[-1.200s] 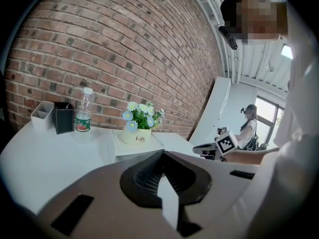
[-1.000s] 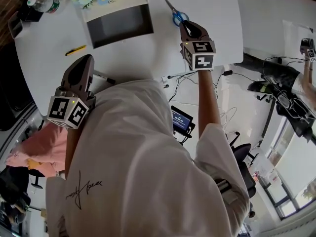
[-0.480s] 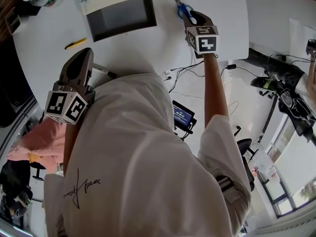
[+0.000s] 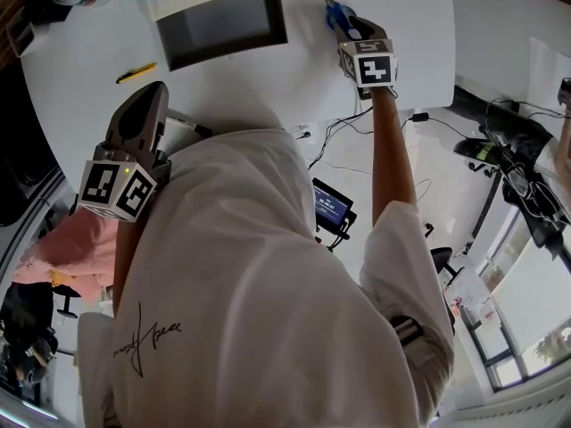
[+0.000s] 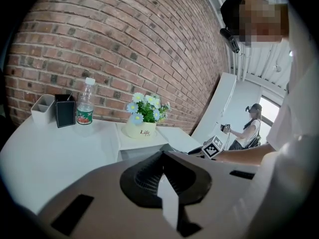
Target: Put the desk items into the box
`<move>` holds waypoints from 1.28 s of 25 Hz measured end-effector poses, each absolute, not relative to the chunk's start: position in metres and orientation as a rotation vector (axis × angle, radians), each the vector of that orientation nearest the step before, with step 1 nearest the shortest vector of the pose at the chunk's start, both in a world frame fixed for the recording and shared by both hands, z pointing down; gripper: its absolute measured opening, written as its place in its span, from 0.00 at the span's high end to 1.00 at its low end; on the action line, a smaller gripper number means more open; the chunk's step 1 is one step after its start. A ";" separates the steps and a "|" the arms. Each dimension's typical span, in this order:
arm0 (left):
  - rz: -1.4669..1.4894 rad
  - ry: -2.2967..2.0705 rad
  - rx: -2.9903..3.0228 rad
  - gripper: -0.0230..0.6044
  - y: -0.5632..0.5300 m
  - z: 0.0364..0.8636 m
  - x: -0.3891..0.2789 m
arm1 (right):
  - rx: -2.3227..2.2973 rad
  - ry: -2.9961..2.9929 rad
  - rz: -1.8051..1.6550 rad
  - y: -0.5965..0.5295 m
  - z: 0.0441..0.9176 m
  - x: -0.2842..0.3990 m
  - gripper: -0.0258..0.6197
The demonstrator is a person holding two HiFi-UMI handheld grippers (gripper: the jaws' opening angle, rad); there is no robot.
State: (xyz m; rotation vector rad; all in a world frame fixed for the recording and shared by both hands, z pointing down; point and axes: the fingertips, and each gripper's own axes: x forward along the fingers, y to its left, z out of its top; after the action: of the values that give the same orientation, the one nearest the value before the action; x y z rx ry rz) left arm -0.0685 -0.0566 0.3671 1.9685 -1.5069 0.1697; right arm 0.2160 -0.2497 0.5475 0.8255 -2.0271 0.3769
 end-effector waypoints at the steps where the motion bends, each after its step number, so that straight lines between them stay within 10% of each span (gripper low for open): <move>1: 0.173 -1.505 1.965 0.95 -0.057 0.368 -0.069 | 0.824 -2.025 0.377 -0.251 0.549 0.216 0.76; 32: 0.177 -1.499 1.955 0.95 -0.058 0.373 -0.071 | 0.825 -2.023 0.449 -0.254 0.560 0.212 0.80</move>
State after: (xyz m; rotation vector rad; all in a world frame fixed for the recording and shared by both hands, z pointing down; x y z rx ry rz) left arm -0.0707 -0.0578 0.3725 1.9554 -1.4990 0.1766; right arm 0.2116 -0.2536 0.5604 0.8248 -2.0231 0.4485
